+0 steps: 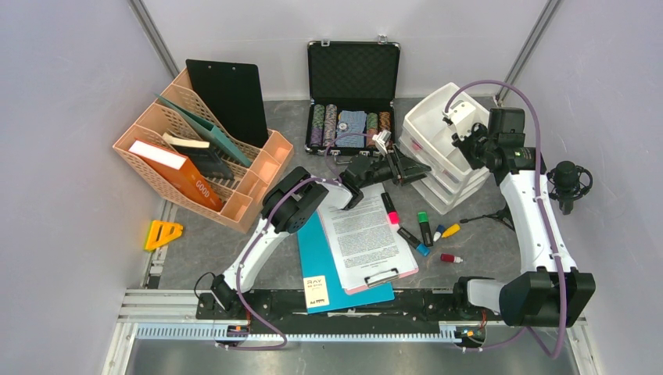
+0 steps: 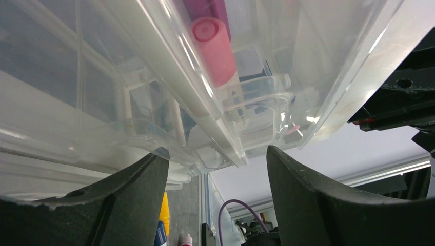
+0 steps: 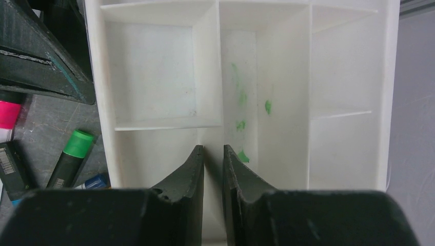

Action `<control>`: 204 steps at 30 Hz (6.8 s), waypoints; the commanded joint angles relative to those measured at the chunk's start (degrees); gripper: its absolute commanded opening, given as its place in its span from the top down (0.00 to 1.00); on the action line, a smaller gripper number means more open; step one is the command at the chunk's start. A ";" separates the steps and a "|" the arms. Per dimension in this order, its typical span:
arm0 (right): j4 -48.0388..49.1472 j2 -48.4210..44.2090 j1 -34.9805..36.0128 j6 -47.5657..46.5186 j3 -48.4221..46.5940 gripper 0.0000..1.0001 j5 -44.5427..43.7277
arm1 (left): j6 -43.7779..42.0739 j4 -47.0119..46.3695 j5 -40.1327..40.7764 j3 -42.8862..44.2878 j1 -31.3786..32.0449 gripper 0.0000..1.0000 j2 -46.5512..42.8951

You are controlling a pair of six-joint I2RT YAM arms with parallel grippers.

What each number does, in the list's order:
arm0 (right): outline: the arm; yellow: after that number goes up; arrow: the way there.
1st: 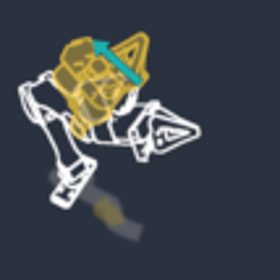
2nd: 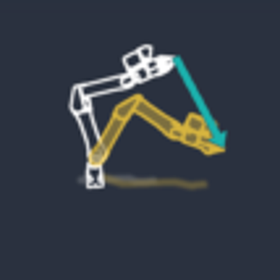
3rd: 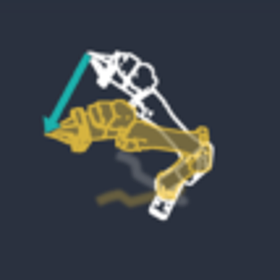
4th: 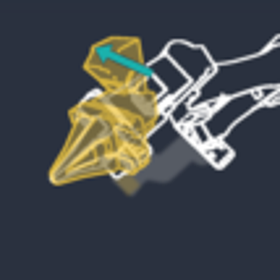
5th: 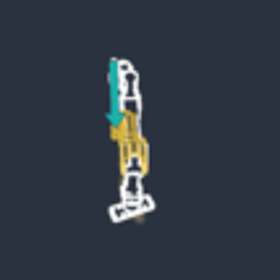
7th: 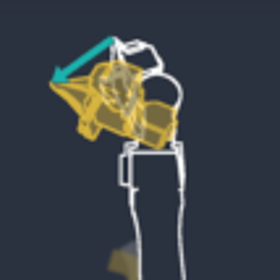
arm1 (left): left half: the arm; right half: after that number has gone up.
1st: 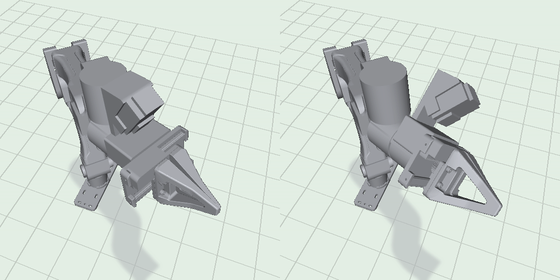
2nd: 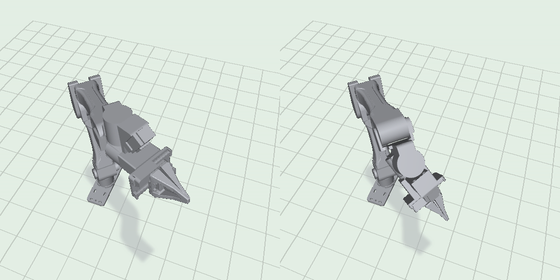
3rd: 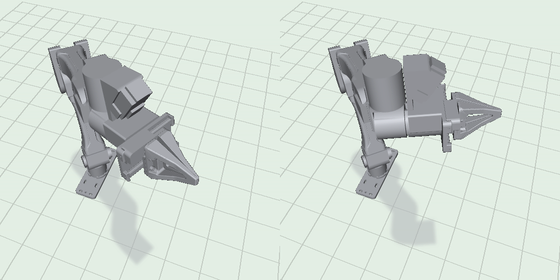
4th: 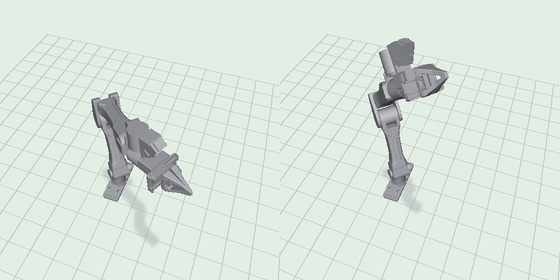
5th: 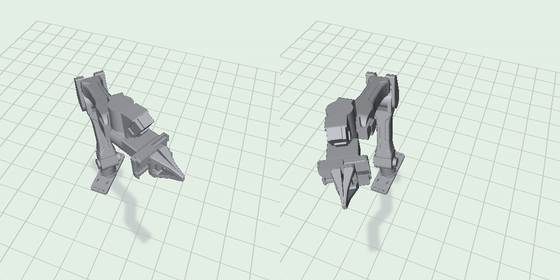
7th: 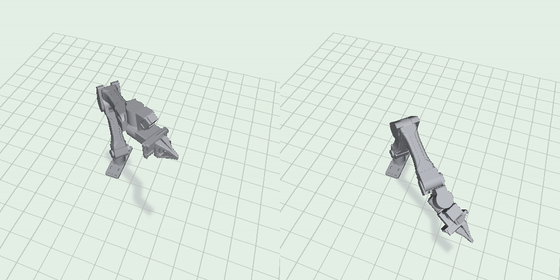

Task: Organize the desk
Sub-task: Open the drawer in the storage box, then pick up the stationery from the center of the board, then place the stationery in the drawer.

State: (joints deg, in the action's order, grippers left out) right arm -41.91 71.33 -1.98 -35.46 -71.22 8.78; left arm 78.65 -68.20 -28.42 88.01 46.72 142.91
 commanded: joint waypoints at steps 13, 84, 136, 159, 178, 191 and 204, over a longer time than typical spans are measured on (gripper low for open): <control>-0.25 3.05 0.31 1.21 1.88 0.81 -2.16 | 2.62 -13.81 -3.18 -3.83 -0.47 0.30 -6.92; -9.64 -16.43 0.13 -6.53 0.12 0.29 2.43 | -86.78 92.95 12.86 -19.23 -4.44 0.00 -54.22; -21.93 -19.72 0.75 -40.72 29.21 1.00 20.34 | -99.11 104.63 23.71 -17.37 -4.53 0.00 -59.26; 3.66 -2.14 13.95 3.48 7.65 0.99 5.16 | -96.42 106.35 23.60 -15.23 -4.62 0.00 -61.70; 3.51 -1.14 15.01 5.16 9.53 0.52 -2.45 | -95.76 106.30 22.22 -15.39 -4.62 0.00 -62.41; -6.72 -11.10 15.07 0.00 5.59 0.46 -1.12 | -96.11 106.30 22.67 -15.23 -4.62 0.00 -64.46; -13.63 -22.82 14.99 -18.60 25.97 0.42 -5.74 | -96.54 105.52 22.09 -16.27 -4.62 0.00 -65.35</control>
State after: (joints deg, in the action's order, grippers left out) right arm -54.28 49.76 13.02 -46.83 -51.31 5.96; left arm -18.90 38.06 -5.06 70.57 42.22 79.66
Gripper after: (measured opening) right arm 0.573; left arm 0.995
